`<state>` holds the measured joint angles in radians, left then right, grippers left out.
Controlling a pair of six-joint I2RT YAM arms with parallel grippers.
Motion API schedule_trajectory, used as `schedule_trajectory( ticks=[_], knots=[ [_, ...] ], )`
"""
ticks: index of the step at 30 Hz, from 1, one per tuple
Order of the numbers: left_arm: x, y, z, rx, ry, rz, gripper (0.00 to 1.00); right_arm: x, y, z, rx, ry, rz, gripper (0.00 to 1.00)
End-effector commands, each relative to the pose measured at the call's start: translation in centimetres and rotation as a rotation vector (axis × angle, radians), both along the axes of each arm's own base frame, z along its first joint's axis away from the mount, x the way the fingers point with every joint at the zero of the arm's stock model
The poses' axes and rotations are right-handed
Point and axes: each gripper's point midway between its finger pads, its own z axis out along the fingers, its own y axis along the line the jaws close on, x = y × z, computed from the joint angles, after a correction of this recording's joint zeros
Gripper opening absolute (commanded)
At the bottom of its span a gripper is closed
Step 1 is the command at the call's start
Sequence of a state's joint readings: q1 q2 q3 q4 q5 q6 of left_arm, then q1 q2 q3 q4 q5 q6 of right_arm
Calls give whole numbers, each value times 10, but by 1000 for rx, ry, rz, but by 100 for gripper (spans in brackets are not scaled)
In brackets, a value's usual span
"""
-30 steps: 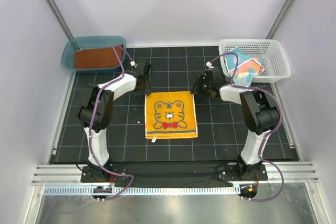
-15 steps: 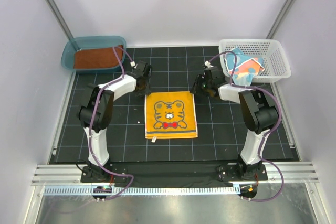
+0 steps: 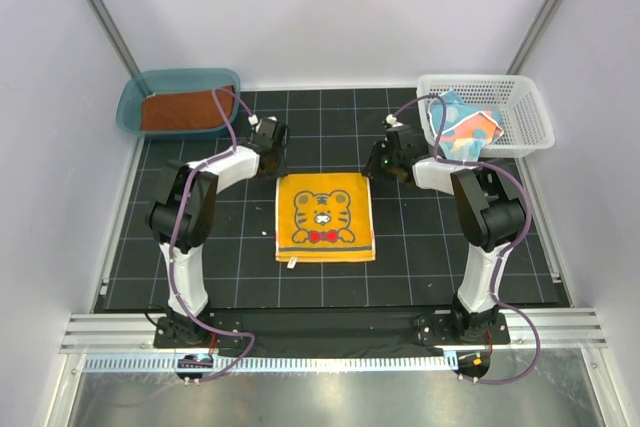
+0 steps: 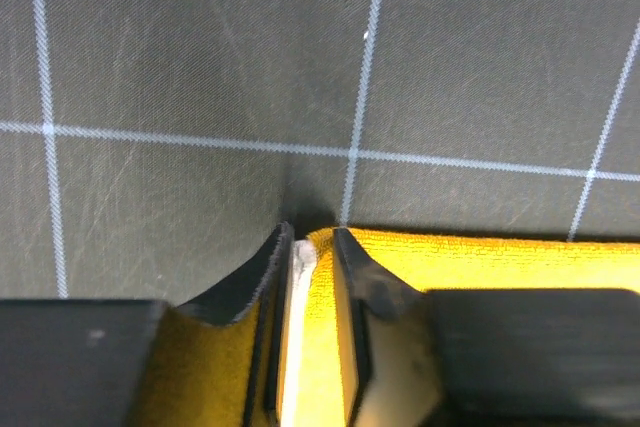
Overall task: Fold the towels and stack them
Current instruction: Fold the towel
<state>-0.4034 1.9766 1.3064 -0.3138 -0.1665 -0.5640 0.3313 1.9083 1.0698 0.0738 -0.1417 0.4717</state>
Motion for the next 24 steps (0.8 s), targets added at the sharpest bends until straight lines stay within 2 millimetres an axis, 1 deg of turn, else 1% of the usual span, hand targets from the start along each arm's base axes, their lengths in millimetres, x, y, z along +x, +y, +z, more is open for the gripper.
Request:
schedule_trajectory(
  ticks=[1,2,3,5,6,7,9,14,18,20,23,24],
  knots=[
    [-7,-2,-15,-29,26,-15,24,0,0,-7,-35,15,13,22],
    [-7,-3,-16,-34,25,-22,22,1,0,-7,-36,14,12,21],
    [-5,-7,-14,-45,14,-28,19,2,0,-7,-35,11,14,18],
    [-3,-7,-13,-50,5,-26,14,4,0,-6,-37,5,12,15],
    [1,-7,-11,-51,-9,-25,9,5,1,-5,-36,2,12,14],
    [2,-7,-10,-48,-16,-19,6,6,0,-4,-38,-3,7,14],
    [12,-6,-1,-43,-50,-4,2,11,0,1,-35,-21,3,14],
    [29,-7,21,-44,-131,9,0,24,-1,12,-38,-74,-23,12],
    [39,-7,39,-50,-192,14,0,32,-2,24,-30,-119,-41,11],
    [42,-7,45,-53,-213,8,0,36,-1,35,-23,-152,-46,11],
    [46,-7,56,-73,-246,6,0,40,-1,46,-16,-187,-50,10],
    [46,-7,57,-75,-252,5,0,41,-1,54,-12,-204,-50,10]
  ],
)
